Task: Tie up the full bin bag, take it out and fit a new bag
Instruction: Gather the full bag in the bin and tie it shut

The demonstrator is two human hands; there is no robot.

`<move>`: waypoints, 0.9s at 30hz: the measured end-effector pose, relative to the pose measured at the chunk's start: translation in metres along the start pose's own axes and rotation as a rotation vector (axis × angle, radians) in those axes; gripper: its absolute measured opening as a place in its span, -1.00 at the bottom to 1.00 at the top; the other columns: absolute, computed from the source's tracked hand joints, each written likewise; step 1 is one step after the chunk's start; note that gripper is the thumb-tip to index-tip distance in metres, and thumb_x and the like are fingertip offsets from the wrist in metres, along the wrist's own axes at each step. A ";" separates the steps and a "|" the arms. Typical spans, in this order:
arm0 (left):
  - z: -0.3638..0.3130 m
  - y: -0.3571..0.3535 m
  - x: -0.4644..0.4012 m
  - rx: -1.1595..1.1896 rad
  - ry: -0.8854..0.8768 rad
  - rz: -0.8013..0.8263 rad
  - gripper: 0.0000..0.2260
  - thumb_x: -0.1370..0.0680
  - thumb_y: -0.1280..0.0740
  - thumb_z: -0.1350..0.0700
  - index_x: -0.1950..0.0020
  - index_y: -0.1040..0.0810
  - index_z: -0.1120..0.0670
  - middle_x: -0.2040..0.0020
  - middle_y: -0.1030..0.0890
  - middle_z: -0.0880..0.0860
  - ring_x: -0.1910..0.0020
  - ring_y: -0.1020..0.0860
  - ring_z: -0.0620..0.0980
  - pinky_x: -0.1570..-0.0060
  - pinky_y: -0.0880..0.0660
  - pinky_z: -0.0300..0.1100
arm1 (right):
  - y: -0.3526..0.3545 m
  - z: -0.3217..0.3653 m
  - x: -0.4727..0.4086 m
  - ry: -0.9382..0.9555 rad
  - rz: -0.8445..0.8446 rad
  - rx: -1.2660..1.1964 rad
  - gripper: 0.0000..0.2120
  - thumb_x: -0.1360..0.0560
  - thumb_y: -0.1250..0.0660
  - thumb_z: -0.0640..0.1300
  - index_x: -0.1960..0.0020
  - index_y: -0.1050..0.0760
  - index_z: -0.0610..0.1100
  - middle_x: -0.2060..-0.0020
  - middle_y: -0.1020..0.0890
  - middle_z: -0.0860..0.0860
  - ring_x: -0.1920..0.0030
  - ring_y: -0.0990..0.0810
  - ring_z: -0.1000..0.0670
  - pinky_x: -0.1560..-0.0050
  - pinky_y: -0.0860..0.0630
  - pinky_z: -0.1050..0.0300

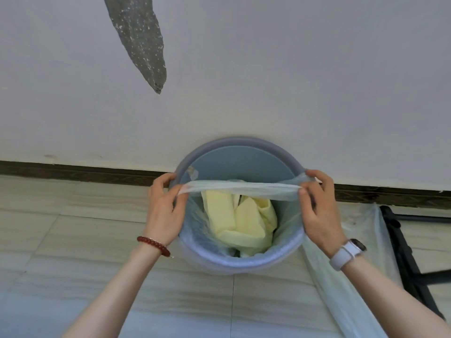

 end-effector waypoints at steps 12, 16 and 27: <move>-0.011 0.024 -0.008 -0.320 0.052 -0.013 -0.69 -0.54 -0.20 0.03 -0.21 -0.49 0.15 -0.10 -0.51 0.31 0.01 -0.53 0.34 0.02 -0.48 0.12 | 0.019 0.000 -0.003 -0.014 0.015 0.402 -0.73 -0.53 -0.08 -0.02 0.12 -0.47 -0.16 0.38 -0.56 -0.16 0.23 -0.55 -0.29 0.28 -0.38 0.02; -0.007 0.041 -0.002 -0.452 0.106 0.097 -0.54 -0.49 -0.18 -0.17 -0.28 -0.42 0.08 -0.01 -0.61 0.30 -0.01 -0.55 0.33 0.05 -0.48 0.09 | 0.025 0.010 -0.005 -0.012 -0.011 0.284 -0.83 -0.52 -0.21 -0.18 0.18 -0.47 -0.26 0.33 -0.48 -0.12 0.22 -0.49 -0.22 0.21 -0.22 0.14; -0.037 0.055 -0.002 0.544 0.158 0.167 -0.84 -0.46 -0.34 0.21 0.22 -0.61 -0.04 0.42 -0.63 -0.18 0.29 -0.52 -0.13 0.22 -0.48 -0.29 | 0.021 0.042 -0.021 -0.203 0.135 -0.049 -0.92 -0.51 -0.22 -0.14 0.04 -0.39 -0.15 0.43 -0.52 -0.07 0.44 -0.55 -0.11 0.33 -0.47 0.03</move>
Point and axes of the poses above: each hand's wrist, its own x-axis away from the middle knuckle, its own y-axis out of the back of the hand, z = x × y, the point moved 2 cm from there along -x, towards the middle knuckle
